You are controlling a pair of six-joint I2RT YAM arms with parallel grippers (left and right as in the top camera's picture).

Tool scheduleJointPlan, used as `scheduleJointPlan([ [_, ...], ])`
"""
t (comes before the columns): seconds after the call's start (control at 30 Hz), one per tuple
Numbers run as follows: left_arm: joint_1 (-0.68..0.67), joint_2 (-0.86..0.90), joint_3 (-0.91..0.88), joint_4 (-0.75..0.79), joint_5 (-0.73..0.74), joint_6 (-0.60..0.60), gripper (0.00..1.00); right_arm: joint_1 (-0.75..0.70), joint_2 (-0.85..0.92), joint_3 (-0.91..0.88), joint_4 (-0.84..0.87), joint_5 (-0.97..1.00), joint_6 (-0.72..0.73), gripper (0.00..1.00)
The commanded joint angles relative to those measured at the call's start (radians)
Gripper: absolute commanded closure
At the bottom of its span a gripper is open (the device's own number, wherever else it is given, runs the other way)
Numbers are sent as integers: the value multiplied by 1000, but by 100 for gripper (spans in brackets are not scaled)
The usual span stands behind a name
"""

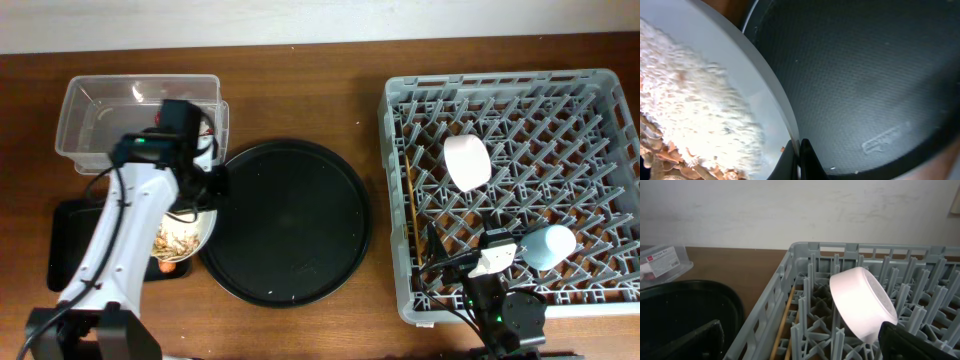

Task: Sort waste into correct bins and load items into the dishwasher rack
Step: 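Tilt the plate over the black rectangular tray to dump food scraps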

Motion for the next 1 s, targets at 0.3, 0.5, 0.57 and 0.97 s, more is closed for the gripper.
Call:
scheduleJointPlan([
  [0.3, 321, -27, 9, -41, 428, 240, 100, -7, -8, -7, -2, -5, -7, 2],
  [0.5, 464, -40, 8, -56, 602, 309, 100, -7, -8, -7, -2, -5, -7, 2],
  [0.57, 502, -40, 8, -74, 688, 356, 100, -7, -8, -7, -2, -5, -7, 2],
  [0.97, 774, -40, -101, -142, 1008, 571, 100, -7, -8, -7, -2, -5, -7, 2],
])
